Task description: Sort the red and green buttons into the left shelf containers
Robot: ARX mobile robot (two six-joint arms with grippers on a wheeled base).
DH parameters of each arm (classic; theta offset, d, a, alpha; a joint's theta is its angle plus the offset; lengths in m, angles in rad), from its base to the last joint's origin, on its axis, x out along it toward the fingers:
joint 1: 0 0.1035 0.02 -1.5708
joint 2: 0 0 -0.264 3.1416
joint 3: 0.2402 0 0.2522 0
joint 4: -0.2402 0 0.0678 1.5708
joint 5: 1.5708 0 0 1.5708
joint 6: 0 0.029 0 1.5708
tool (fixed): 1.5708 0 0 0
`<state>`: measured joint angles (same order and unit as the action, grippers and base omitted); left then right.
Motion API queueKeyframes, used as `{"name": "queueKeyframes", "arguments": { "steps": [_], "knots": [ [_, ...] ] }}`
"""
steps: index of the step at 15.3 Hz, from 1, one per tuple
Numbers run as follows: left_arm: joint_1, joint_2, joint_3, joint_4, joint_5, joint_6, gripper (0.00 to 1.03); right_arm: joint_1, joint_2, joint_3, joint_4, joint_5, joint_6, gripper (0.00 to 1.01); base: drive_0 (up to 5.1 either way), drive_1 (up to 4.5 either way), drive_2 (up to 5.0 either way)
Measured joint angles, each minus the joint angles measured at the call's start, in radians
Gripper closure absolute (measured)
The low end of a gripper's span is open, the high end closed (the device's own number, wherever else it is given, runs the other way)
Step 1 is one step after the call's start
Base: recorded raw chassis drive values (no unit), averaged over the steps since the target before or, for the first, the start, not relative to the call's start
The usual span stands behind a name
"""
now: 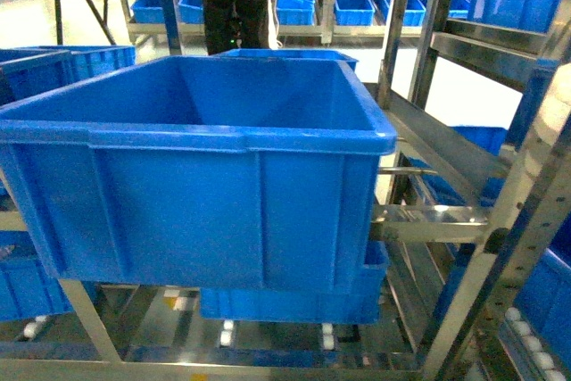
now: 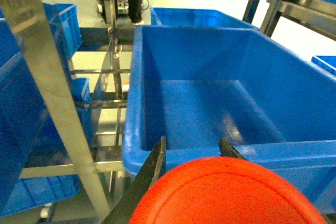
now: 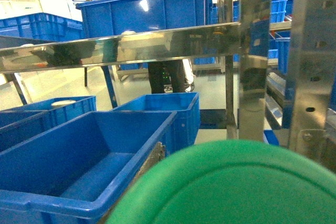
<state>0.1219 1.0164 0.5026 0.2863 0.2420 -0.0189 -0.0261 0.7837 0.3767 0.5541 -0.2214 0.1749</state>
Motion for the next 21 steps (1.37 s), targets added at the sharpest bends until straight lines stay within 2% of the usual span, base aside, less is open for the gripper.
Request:
{"name": "queueKeyframes", "arguments": {
  "steps": [13,16,19,20,21],
  "knots": [
    [0.000,0.001,0.000,-0.001,-0.001,0.000,0.77,0.000,0.002,0.000,-0.005,0.000,0.000,0.75,-4.7,3.67,1.2],
    [0.011,0.006,-0.001,-0.007,-0.013,0.000,0.77,0.006,0.004,0.000,-0.002,-0.008,0.000,0.75,0.0,0.00,0.0],
    [-0.002,0.002,-0.001,0.000,0.002,0.000,0.77,0.005,0.005,0.000,-0.003,0.000,0.000,0.75,0.0,0.00,0.0],
    [-0.002,0.002,-0.001,0.000,0.002,0.000,0.77,0.005,0.008,0.001,-0.008,-0.001,0.005,0.75,0.0,0.00,0.0],
    [0.000,0.002,-0.001,0.000,-0.001,0.000,0.77,0.006,0.051,0.018,-0.008,-0.005,0.027,0.75,0.0,0.00,0.0]
  ]
}}
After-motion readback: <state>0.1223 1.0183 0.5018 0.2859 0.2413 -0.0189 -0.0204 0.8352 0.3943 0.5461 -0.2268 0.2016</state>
